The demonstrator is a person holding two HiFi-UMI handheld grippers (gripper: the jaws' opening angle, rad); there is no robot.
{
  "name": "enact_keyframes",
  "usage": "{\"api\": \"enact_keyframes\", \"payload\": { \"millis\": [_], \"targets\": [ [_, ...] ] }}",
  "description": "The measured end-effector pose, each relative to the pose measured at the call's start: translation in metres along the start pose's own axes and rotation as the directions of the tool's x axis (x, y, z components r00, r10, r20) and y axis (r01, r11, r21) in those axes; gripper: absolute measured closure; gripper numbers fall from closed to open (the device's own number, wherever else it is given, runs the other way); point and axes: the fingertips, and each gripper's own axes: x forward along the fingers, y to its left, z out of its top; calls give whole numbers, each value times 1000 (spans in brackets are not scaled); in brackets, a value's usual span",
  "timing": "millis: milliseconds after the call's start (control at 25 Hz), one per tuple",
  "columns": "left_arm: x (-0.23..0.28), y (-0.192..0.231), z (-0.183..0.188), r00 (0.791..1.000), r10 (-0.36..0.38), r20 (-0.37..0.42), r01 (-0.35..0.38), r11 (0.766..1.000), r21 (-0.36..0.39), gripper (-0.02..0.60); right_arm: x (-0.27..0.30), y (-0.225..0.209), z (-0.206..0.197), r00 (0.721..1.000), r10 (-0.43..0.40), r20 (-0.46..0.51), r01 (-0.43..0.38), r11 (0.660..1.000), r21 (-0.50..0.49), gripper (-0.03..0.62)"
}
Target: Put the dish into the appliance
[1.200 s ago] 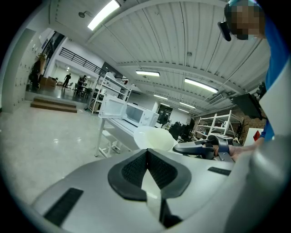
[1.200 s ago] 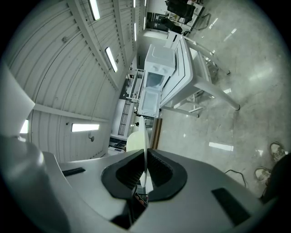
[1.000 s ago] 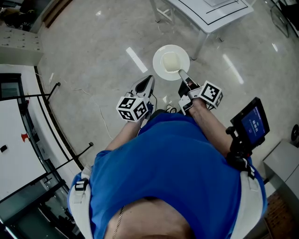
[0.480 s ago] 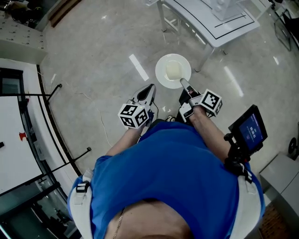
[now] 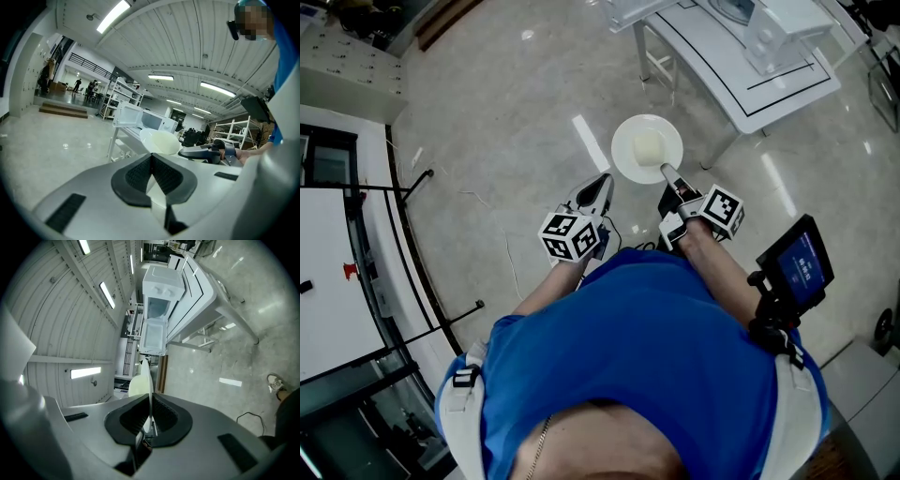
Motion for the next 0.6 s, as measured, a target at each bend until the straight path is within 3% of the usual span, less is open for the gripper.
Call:
{"api": "enact_keyframes", "payload": {
  "millis": [160, 440, 600],
  "targets": [
    [70, 21, 28, 1000, 26, -2, -26, 1000, -5, 576, 46, -12, 63, 1000, -4, -15, 4, 1000, 25, 584],
    [71, 25, 44, 1000, 29, -5, -29, 1000, -4, 576, 55, 1, 68, 1000, -1, -7, 1, 999, 38, 585],
    [141, 24, 63, 999, 43, -10, -43, 999, -2, 576, 80, -11, 135, 1000, 4, -14, -3, 998, 55, 584]
  ]
}}
